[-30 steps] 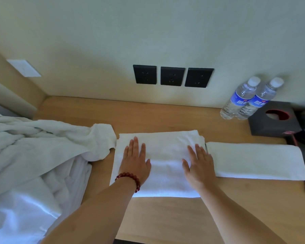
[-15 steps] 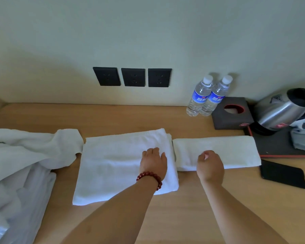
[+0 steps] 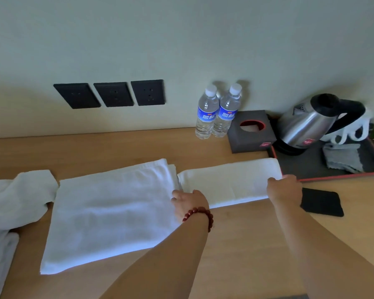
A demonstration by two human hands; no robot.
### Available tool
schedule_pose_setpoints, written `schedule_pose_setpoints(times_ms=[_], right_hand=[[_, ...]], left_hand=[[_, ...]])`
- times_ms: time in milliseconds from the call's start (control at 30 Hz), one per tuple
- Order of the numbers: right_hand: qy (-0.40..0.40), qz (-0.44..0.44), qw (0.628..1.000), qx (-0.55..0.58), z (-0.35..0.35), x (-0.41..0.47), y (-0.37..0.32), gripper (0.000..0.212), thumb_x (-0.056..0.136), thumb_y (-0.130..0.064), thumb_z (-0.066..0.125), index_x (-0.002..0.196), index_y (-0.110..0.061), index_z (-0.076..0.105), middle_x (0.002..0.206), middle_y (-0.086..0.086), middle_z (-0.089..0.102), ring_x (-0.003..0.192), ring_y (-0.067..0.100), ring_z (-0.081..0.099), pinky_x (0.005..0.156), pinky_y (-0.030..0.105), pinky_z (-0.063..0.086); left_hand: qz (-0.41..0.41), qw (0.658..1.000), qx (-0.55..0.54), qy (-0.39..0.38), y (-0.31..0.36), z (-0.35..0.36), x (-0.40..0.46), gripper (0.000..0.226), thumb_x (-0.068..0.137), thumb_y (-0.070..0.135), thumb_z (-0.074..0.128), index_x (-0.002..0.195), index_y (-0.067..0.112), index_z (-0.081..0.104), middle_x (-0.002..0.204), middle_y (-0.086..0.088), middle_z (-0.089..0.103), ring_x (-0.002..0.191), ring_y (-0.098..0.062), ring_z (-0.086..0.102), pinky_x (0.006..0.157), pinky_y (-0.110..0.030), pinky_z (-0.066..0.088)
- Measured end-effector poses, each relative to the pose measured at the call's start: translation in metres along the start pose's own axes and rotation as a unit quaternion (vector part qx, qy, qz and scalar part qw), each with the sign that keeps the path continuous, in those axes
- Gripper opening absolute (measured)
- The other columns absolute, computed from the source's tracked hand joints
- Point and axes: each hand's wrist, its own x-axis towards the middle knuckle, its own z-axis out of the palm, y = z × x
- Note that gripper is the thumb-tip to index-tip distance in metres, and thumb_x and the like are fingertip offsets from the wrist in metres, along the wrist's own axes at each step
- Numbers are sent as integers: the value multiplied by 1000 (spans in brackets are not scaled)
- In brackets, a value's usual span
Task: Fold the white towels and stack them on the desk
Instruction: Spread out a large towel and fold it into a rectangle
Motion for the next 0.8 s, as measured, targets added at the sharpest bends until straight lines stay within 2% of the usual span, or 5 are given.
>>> schedule_pose_setpoints(times_ms=[133,200,267,467,800], right_hand=[[-36,41,998,-5,-9,22,12,71,90,-37,64,149,-11,35,145,23,41,126,45,47,90,48,47],[-61,39,997,5,-12,31,15,76,90,-41,66,152,-11,32,149,21,41,130,44,46,95,47,45],[-79,36,996,2,-13,38,16,80,89,-46,67,152,-12,32,148,20,44,130,42,47,99,48,45],[-110,34,993,-8,-15,41,12,75,87,-44,70,146,-9,41,137,17,55,118,39,56,88,43,48],[-109,31,993,32,-7,35,9,63,87,-17,72,141,-11,41,121,14,60,107,36,58,78,41,47]], left_hand=[[-63,997,-10,-49,6,21,-12,60,97,45,49,140,5,39,116,-12,46,106,-29,52,108,-45,41],[-93,995,-3,38,-16,51,36,73,85,63,50,134,9,44,125,-11,45,116,-33,48,106,-47,40],[-111,993,-40,16,-10,49,27,94,67,79,43,133,12,52,117,-8,55,107,-35,55,101,-56,43],[-52,996,33,65,-1,38,-3,99,76,63,71,149,18,21,149,-11,34,138,-31,32,114,-41,28],[-27,997,-78,6,-4,38,7,69,83,44,74,138,14,44,137,-7,47,117,-27,55,98,-41,46]])
